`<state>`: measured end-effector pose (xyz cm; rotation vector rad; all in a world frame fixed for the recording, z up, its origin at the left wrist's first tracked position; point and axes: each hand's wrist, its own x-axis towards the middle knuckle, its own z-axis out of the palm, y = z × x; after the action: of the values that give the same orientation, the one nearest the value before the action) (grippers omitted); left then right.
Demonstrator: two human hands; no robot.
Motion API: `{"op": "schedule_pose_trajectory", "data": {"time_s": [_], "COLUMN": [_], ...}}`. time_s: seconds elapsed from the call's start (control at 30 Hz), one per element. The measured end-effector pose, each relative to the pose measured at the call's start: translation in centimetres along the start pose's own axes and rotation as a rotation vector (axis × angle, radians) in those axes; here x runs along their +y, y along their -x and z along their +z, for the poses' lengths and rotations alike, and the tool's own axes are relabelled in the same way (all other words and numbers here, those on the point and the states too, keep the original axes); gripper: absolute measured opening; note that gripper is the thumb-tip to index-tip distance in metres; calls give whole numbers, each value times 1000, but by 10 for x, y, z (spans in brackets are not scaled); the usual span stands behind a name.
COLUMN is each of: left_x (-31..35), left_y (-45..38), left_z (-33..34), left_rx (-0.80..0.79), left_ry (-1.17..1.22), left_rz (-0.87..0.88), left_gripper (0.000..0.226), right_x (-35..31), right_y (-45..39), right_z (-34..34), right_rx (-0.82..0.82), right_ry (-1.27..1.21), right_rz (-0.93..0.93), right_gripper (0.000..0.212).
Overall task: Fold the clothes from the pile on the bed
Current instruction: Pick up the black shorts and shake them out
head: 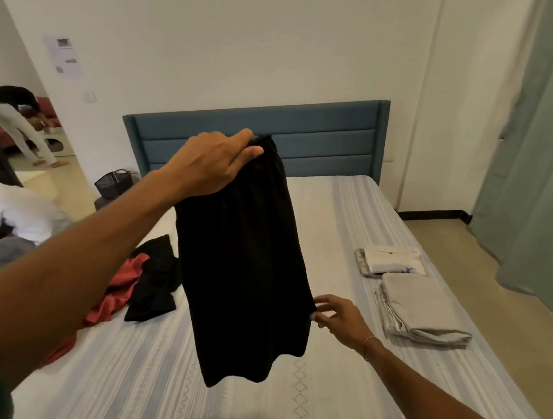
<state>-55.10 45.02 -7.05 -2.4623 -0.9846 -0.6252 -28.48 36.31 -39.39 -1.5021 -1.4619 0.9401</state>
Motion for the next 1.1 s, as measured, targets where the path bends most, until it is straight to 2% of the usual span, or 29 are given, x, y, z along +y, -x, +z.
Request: {"op": "schedule_pose_trajectory", "data": {"time_s": [0.07,0.13,0.27,0.47,0.6,0.73,0.83,0.97,1.1], "left_x": [3,8,21,34,37,39,42,41,36], "left_y": [7,14,27,47,53,51,46,42,46], "left_z": [-7,-14,-26,-49,-67,-92,-111,-123,-128], "left_rx": [-8,-23,-49,-64,-81,-72,-69,-74,-70], "left_ry": [10,16,0,-60,-98,-87,-90,-107,-104], "left_rz": [-21,-39,-68,-125,-139,-145,-147,-159,-164], "left_gripper": [36,36,38,38,47,39,30,34,35], "right_x": [-5,-12,-29,-33,-37,-46,-60,-75,-78], "right_y": [9,16,19,22,30,34,38,41,41], "right_z": [9,17,28,44,54,60,56,48,32], "right_rx": [36,67,-111,-272,-272,-263,-342,-377,-441], "right_ry": [-63,-127,-494,-587,-832,-1049,-1080,-1117,-1201], "right_rz": [16,125,362,495,481,429,423,413,314], "right_gripper": [26,32,44,64,66,56,51,50,46]}}
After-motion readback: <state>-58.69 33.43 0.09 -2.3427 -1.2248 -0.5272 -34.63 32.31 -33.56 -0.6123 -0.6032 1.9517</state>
